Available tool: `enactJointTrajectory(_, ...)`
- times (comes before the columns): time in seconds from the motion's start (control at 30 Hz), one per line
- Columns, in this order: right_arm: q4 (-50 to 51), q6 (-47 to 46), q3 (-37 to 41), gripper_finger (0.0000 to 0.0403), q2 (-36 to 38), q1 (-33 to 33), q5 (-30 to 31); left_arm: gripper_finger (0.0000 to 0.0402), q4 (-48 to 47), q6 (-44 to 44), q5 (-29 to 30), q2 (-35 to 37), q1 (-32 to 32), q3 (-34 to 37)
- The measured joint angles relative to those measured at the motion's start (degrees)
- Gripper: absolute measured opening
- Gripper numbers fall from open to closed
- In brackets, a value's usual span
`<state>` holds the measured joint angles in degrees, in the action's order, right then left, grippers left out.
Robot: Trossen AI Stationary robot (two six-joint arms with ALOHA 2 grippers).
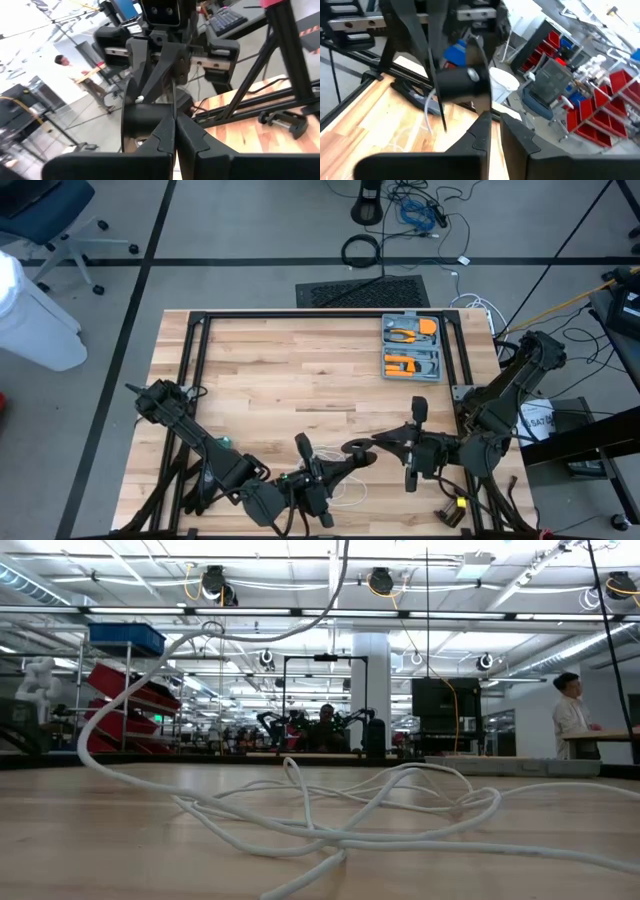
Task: Coil cords
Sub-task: Coil the white wire onto the spool
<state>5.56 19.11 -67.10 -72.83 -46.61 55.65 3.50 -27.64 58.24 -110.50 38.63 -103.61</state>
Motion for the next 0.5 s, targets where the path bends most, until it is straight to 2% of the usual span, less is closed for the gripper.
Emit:
enactJointTrajectory(0.13,1.9,-5.9,0.0,0.0044,0.3,-0.4,1.3,0.0004,0.1,-1.6,4.2,0.5,1.7,0.0)
enactJointTrajectory(0.27,6.3,-16.1,0.0,0.0055,-0.5,-0.1,0.8,0.0003,0.5,-1.2,6.9,2.3,3.3,0.0)
enactJointTrajectory(0.37,9.3,-22.4,0.0,0.0059,-2.5,0.4,-2.4,0.0003,0.5,-1.2,8.4,3.3,5.0,0.0)
enactJointTrajectory(0.5,6.1,-22.9,0.0,0.0059,-7.1,2.0,-3.9,0.0002,0.2,-1.7,8.5,4.4,7.2,0.0)
